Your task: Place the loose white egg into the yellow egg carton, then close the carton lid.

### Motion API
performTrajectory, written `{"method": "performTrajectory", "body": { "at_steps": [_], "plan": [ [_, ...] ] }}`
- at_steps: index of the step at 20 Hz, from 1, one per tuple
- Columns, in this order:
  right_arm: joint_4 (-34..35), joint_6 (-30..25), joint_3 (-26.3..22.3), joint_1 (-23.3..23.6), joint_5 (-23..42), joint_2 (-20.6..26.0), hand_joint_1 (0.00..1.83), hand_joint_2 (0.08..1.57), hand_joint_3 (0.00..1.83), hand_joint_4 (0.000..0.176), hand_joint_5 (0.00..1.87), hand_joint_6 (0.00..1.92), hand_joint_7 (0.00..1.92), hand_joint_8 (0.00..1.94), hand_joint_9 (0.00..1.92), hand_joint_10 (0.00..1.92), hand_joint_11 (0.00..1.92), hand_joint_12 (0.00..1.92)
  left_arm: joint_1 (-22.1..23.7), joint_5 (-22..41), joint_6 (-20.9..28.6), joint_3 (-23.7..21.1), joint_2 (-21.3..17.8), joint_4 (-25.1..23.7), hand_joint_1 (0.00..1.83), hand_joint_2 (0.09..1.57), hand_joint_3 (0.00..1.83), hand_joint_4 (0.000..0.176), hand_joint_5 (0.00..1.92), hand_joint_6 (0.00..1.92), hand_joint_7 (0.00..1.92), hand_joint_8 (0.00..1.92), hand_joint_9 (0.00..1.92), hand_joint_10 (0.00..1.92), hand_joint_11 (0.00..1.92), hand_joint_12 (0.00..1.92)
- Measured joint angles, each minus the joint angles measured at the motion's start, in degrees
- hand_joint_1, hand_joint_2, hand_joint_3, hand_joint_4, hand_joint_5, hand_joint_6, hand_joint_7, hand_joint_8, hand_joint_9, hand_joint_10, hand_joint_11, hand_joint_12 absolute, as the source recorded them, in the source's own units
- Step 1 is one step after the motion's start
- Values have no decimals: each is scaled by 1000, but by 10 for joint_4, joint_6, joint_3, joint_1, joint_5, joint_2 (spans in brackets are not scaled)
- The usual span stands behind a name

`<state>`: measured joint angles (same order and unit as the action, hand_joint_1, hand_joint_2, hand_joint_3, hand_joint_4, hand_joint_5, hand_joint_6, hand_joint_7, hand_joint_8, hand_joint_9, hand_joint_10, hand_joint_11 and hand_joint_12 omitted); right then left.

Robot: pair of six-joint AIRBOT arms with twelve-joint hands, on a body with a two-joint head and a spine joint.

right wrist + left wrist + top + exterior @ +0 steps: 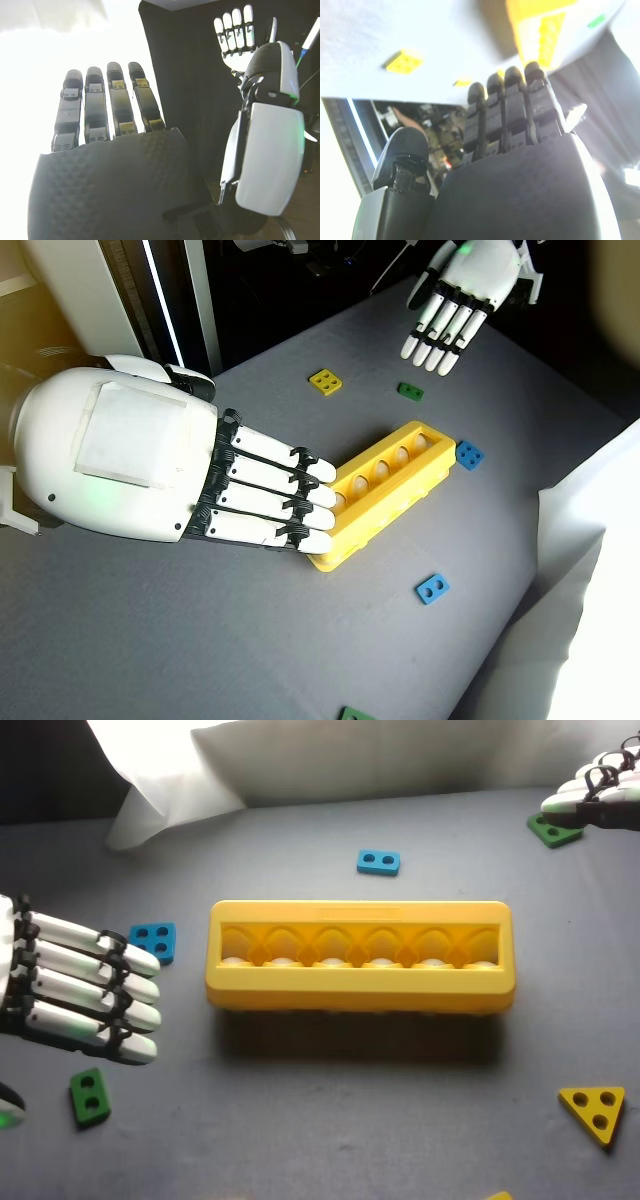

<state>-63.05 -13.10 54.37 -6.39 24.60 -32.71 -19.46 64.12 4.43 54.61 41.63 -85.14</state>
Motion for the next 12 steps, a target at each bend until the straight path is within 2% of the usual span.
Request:
{"method": "performTrajectory", "body": {
  "at_steps": [1, 3, 4, 5, 9, 10, 12],
  "plan": [
    [0, 0, -2, 0, 0, 1, 353, 860, 0, 0, 137, 3, 119, 3, 80, 5, 5, 162, 3, -6, 11, -1, 0, 8, 0, 1445, 0, 0, 194, 7, 182, 8, 145, 8, 58, 76],
    [0, 0, -3, 0, 1, 1, 332, 892, 5, 0, 154, 4, 133, 4, 92, 5, 0, 209, -3, -14, -13, -3, 0, 45, 0, 1441, 0, 0, 185, 11, 173, 11, 143, 12, 67, 84],
    [0, 0, -4, 0, 1, 1, 394, 899, 6, 0, 168, 8, 140, 5, 97, 6, 0, 205, -3, -17, -19, -5, 0, 47, 0, 1444, 0, 0, 172, 4, 156, 3, 127, 5, 47, 78],
    [0, 0, -4, 0, 2, 1, 385, 900, 5, 0, 151, 1, 119, 0, 91, 2, 0, 211, -3, -16, -21, -5, 1, 47, 0, 1442, 0, 0, 218, 4, 202, 3, 172, 5, 79, 110],
    [-1, 0, -4, 0, 3, 1, 371, 915, 1, 0, 153, 2, 128, 2, 86, 0, 0, 196, -10, -25, -22, -10, 0, 44, 0, 1447, 1, 0, 206, 2, 192, 0, 162, 0, 64, 120],
    [0, 0, -5, 0, 3, 1, 379, 899, 0, 0, 174, 2, 148, 1, 112, 3, 0, 300, -14, -23, -21, -11, 0, 44, 0, 1446, 1, 0, 203, 0, 193, 0, 165, 1, 64, 122],
    [-1, 0, -5, 0, 3, 1, 407, 889, 0, 0, 156, 0, 138, 0, 101, 0, 0, 240, -15, -23, -20, -10, 0, 43, 0, 1441, 0, 0, 237, 0, 228, 1, 201, 2, 91, 163]
  ]
}}
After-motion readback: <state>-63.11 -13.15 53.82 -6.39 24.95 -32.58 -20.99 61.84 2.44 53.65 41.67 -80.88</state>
